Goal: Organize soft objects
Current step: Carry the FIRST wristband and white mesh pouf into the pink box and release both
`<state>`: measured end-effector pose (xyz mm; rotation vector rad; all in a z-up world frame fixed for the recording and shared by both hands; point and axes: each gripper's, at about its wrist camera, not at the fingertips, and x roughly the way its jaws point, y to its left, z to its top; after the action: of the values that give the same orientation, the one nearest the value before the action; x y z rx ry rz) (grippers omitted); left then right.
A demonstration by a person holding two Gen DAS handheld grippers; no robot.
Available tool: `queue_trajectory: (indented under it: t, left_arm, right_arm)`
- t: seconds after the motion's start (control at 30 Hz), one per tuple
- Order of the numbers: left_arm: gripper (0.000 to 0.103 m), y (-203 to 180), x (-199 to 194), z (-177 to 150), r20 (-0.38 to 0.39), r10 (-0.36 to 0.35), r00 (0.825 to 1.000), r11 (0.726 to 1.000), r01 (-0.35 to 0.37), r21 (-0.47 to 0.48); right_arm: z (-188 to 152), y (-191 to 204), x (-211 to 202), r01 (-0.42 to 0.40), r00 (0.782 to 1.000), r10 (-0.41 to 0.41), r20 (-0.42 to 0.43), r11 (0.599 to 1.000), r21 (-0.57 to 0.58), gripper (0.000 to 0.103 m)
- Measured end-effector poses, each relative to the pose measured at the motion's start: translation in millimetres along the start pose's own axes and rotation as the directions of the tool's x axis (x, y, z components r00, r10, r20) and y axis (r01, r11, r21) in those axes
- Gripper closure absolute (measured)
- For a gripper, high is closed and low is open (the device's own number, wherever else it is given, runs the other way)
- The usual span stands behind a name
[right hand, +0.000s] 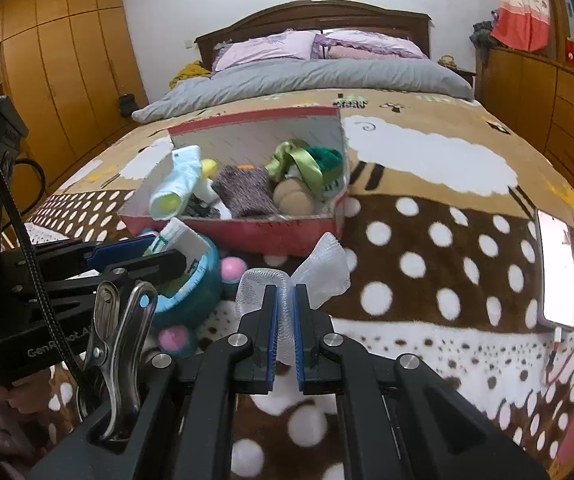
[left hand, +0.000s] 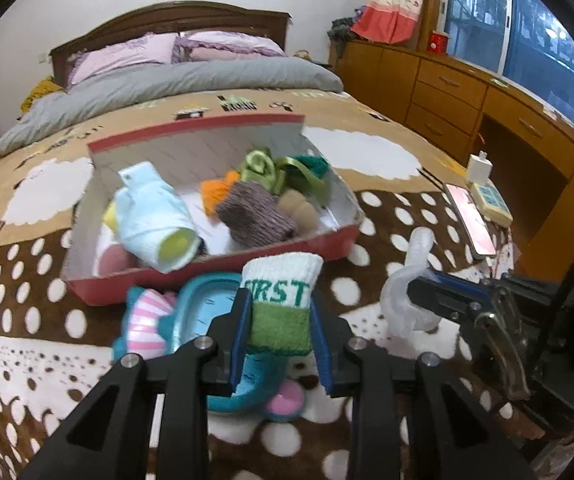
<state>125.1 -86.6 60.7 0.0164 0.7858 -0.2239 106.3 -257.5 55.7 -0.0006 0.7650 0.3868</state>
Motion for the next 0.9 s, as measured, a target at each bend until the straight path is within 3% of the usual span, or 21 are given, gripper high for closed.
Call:
queue_trajectory:
  t: [0.53, 0.9]
  left_arm:
    - [0.073, 40.3, -0.7, 32.1, 0.074, 0.07, 0.995, 0.997, -0.068, -0.037]
    - [0.073, 66.3, 25.3, 68.5, 0.091, 0.084, 0.992, 0.995, -0.079, -0.061]
  right_arm:
    - [36.3, 26.6, 16.2, -0.034, 0.998, 0.034, 0.043, 0.999, -0.014, 0.095]
    - [72.0, 34.3, 40.8, -0.029, 0.995, 0.031, 0.091, 0.999, -0.032, 0.095]
